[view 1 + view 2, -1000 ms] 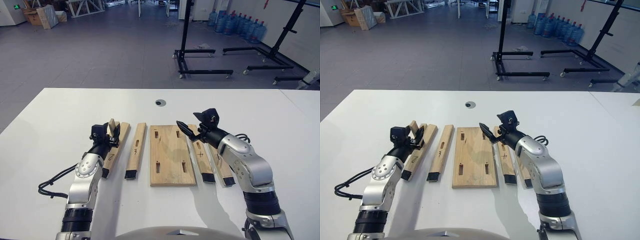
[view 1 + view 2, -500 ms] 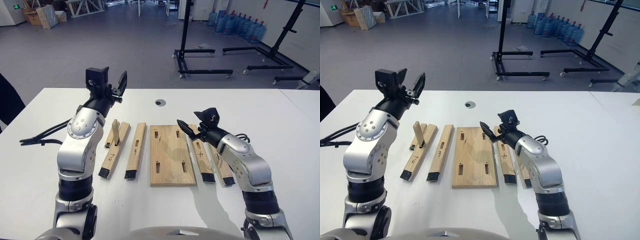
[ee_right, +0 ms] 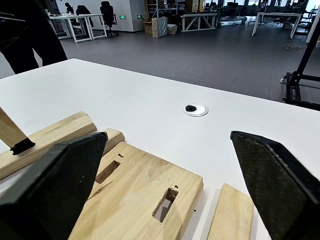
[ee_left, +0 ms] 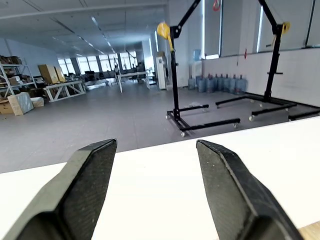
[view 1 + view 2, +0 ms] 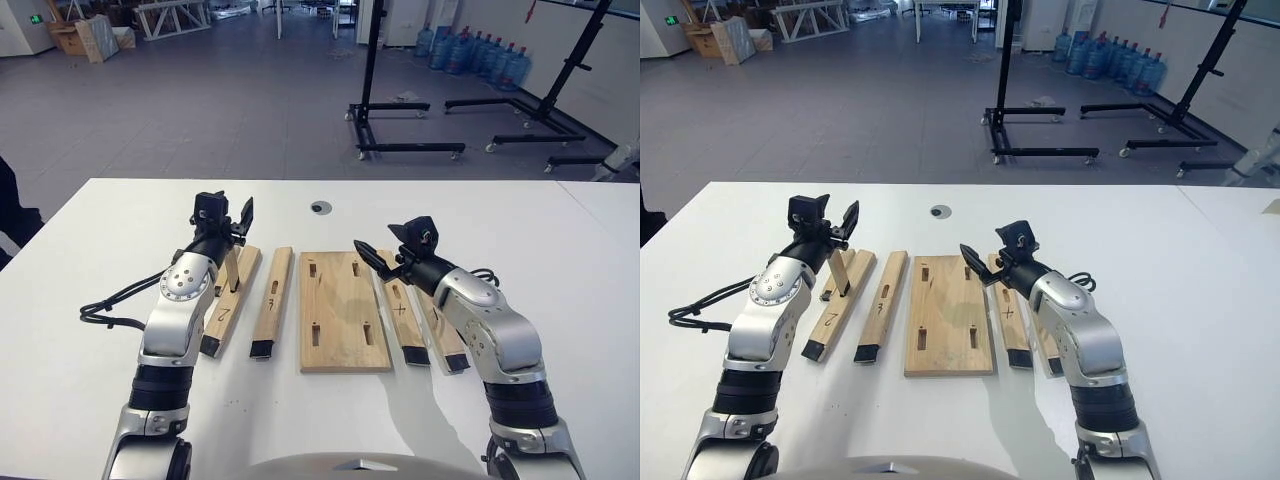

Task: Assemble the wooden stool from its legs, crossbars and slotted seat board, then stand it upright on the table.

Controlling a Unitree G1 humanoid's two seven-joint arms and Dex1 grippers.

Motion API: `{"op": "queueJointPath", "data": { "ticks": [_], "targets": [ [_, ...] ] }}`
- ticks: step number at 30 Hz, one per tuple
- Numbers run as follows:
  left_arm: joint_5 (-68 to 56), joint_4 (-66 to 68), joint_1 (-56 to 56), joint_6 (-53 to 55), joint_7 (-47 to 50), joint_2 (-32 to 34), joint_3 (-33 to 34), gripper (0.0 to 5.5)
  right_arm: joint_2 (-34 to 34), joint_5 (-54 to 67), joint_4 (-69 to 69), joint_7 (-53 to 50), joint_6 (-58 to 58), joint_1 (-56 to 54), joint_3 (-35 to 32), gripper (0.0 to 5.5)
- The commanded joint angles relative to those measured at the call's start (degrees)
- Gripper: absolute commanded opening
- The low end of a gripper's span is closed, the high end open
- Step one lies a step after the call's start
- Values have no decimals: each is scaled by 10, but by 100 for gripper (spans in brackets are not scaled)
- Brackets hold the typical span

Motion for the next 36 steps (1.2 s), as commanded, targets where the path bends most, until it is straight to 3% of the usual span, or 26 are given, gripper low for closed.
{"op": "queueJointPath", "data": {
  "ticks": [1,6,9,11,14,17,20,23,27,29,33,36],
  "targets": [
    [-25,-34,-59,59,12,2,37,289,1,8,-8,-1,6,-15,-8,456],
    [-134,-175,-201,227,47,39,156,289,-3,10,-28,-10,8,-2,-17,456],
    [-260,-132,-298,348,55,72,272,289,-5,10,-45,-19,7,17,-30,456],
    [-350,-77,-325,413,-24,147,327,289,-11,9,-58,-24,5,32,-45,456],
    [-422,-3,-213,445,-262,293,350,289,-31,8,-77,-26,3,60,-82,456],
    [-428,58,-57,441,-430,355,332,289,-45,11,-87,-27,2,81,-111,456],
    [-405,86,48,440,-490,373,277,289,-48,13,-96,-29,0,101,-130,456],
    [-381,52,86,443,-447,346,234,289,-41,14,-105,-36,-1,118,-134,456],
    [-358,-61,53,516,-282,282,179,289,-23,11,-114,-49,-1,125,-119,456],
    [-327,-90,33,606,-187,259,172,289,-12,10,-122,-57,-2,136,-115,456],
    [-302,-200,38,724,-116,282,129,289,12,4,-134,-78,-15,164,-110,456],
    [-310,-251,30,751,-103,277,109,289,24,-2,-128,-90,-22,158,-97,456]
  ]
}}
